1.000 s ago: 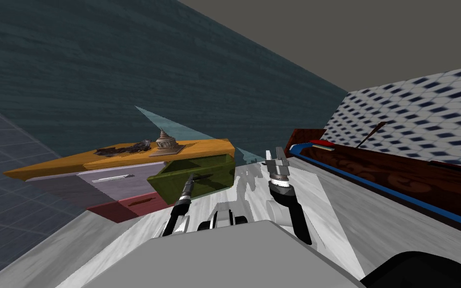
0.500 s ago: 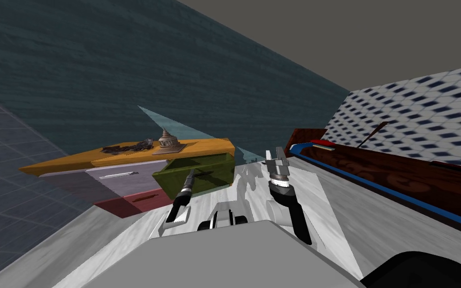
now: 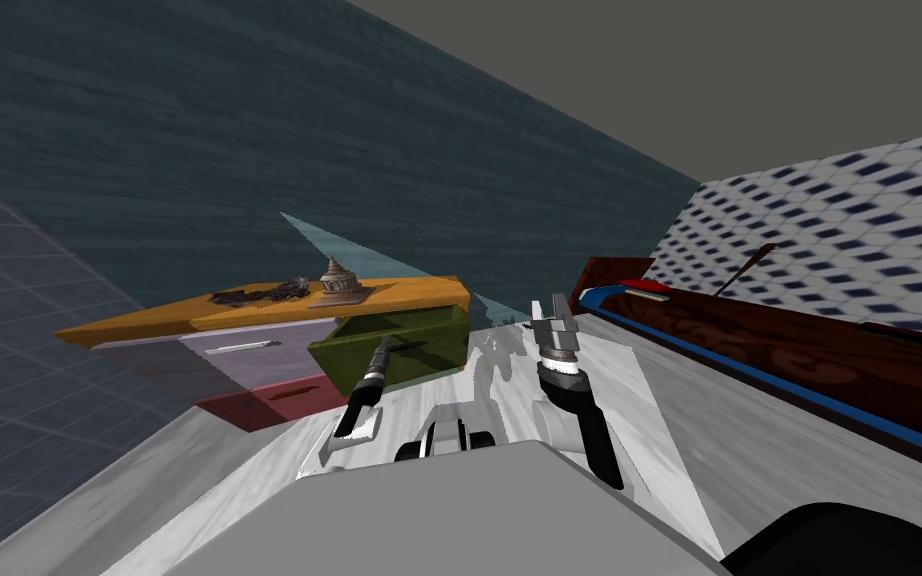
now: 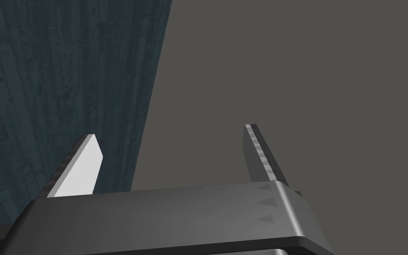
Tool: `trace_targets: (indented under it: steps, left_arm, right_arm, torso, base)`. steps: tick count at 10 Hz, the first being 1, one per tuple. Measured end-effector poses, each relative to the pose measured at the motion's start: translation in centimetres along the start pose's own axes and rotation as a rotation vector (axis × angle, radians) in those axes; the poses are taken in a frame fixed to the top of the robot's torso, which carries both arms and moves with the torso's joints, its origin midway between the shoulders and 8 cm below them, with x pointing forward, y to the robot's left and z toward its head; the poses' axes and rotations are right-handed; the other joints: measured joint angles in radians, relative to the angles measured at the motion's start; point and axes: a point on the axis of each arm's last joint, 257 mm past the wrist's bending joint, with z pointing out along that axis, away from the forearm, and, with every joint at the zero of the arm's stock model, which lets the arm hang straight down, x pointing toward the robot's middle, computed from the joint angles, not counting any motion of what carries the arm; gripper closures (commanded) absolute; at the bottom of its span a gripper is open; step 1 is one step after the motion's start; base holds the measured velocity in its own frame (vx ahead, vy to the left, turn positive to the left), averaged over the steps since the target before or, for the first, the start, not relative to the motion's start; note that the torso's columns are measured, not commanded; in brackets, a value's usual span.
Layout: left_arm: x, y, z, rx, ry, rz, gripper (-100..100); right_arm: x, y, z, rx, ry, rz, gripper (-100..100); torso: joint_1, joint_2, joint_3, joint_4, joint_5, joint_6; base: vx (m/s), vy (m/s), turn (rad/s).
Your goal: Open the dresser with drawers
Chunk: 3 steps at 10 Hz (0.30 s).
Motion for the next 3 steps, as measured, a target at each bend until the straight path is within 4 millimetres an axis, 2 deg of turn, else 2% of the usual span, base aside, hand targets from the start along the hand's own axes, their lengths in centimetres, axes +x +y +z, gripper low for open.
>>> trace_targets:
  steps: [3]
  left_arm:
    - [0.00,0.07,-0.03,-0.002,0.000,0.000,0]
  right_arm:
    - [0.00,0.00,0.00,0.000,0.000,0.000,0]
  torso:
    - [0.000,0.000,0.000,-0.001,0.001,0.000]
  base:
    - [0.000,0.000,0.000]
